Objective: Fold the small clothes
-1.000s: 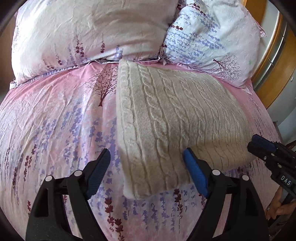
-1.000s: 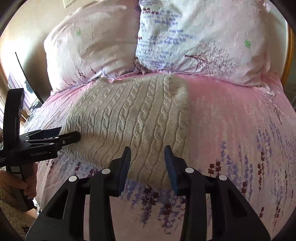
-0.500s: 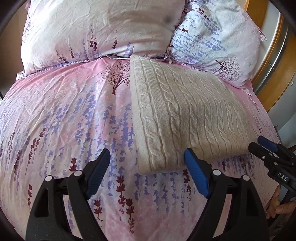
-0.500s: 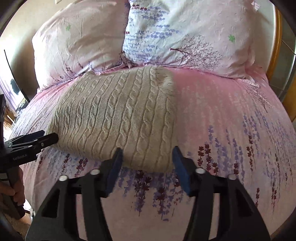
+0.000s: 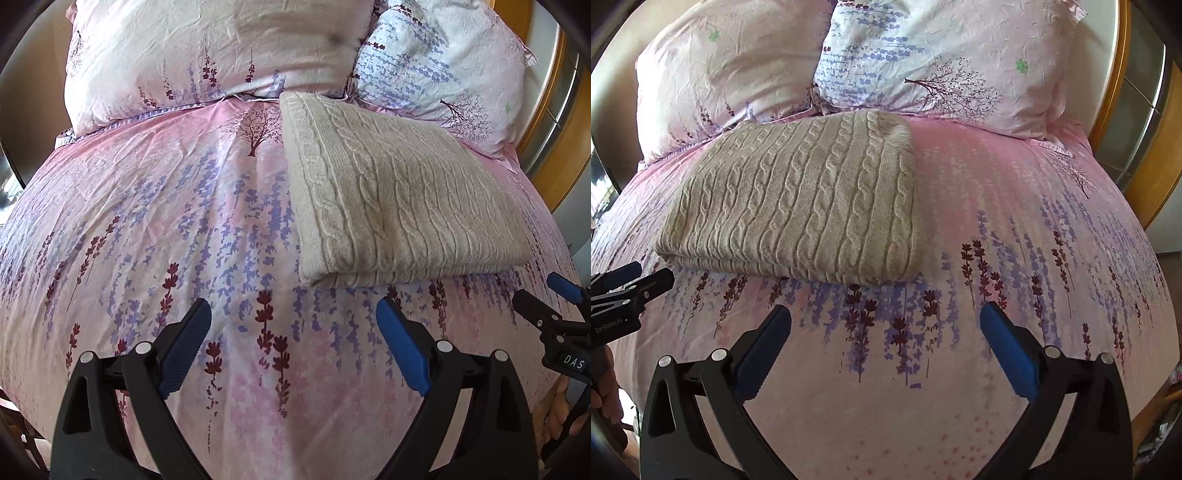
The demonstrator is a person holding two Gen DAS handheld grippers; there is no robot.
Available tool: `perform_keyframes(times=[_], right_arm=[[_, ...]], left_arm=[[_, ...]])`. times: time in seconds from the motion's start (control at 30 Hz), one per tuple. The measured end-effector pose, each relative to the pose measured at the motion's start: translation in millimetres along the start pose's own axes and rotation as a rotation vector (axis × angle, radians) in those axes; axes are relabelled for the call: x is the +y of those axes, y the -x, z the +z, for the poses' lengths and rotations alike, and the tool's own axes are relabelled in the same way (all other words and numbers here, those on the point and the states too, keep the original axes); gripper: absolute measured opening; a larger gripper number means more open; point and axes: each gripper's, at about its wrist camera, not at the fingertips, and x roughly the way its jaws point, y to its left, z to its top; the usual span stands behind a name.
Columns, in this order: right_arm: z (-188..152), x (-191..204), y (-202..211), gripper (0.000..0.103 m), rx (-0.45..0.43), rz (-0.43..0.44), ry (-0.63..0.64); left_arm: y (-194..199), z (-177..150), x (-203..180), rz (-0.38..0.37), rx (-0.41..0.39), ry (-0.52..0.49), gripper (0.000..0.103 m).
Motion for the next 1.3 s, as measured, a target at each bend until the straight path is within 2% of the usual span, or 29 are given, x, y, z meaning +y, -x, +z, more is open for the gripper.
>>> perform_keyframes(times=[0.27,0.57,1.3], right_arm=[[-5,0,-12,0.102,0.061,-0.007,-0.021],[-8,-5,-19,0.102,0.093,-0.006,-0.052],[-10,-2,-23,0.102,0.077,-0.015,-0.058]], left_arm=[[-10,-4,-8,0.043,0.054,-0.028,0.101],[-16,-4,-9,0.076,0.071,-0.035,0.101],[-19,-1,-8,0.080,0.073,-0.025,0.101]])
